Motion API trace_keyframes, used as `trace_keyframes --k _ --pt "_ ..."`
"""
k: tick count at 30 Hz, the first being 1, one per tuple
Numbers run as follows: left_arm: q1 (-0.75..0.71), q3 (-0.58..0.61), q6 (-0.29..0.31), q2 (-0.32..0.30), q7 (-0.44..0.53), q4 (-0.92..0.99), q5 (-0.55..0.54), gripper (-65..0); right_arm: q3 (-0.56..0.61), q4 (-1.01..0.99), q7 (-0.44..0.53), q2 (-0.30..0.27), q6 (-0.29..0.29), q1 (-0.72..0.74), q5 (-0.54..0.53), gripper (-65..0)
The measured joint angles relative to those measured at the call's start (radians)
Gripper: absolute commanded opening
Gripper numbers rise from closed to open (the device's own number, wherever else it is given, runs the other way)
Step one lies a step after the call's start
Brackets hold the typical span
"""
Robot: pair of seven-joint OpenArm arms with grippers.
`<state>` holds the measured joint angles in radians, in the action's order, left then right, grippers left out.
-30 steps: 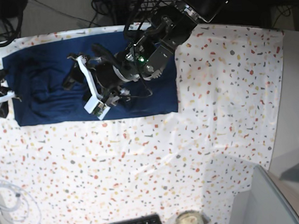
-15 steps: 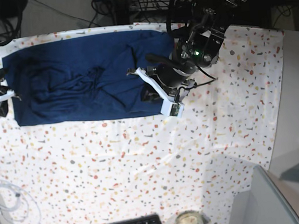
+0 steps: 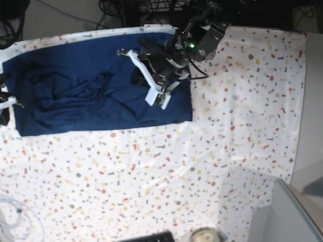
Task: Layout the t-shirt on the table in an organized manner, then fold the t-shirt properly
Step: 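Drag the grasped fabric with the left gripper toward the right gripper, then smooth the folded shirt with the right gripper along its collar edge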
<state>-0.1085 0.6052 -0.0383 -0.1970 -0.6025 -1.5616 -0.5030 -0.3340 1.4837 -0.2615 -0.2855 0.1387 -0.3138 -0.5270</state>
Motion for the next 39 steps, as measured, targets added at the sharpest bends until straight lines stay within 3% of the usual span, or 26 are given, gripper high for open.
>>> trace_keyframes --k 7,12,15,18,27,39 --pt "0.047 0.169 0.005 0.003 -0.001 -0.031 -0.008 -65.0 0.0 0.0 0.001 0.0 0.0 0.0 0.0 -65.0" --pt "0.01 0.019 -0.025 0.002 -0.001 -0.053 0.001 -65.0 -0.001 0.003 0.0 0.001 0.0 0.0 0.0 -65.0" --pt "0.013 -0.045 -0.038 -0.044 0.002 -0.052 0.002 -65.0 0.0 0.002 0.0 0.001 0.0 -0.001 0.0 -65.0" --pt "0.021 -0.047 -0.037 -0.072 0.002 -0.048 0.001 -65.0 0.0 0.002 0.0 0.002 0.0 -0.003 0.0 -65.0" --pt "0.036 -0.032 -0.034 -0.053 -0.002 0.058 0.001 -65.0 0.001 0.002 0.0 0.002 0.0 -0.002 0.0 -65.0" --pt "0.127 0.318 -0.031 -0.053 0.002 0.045 -0.005 -65.0 0.0 0.002 0.0 0.003 0.0 0.0 0.0 -65.0"
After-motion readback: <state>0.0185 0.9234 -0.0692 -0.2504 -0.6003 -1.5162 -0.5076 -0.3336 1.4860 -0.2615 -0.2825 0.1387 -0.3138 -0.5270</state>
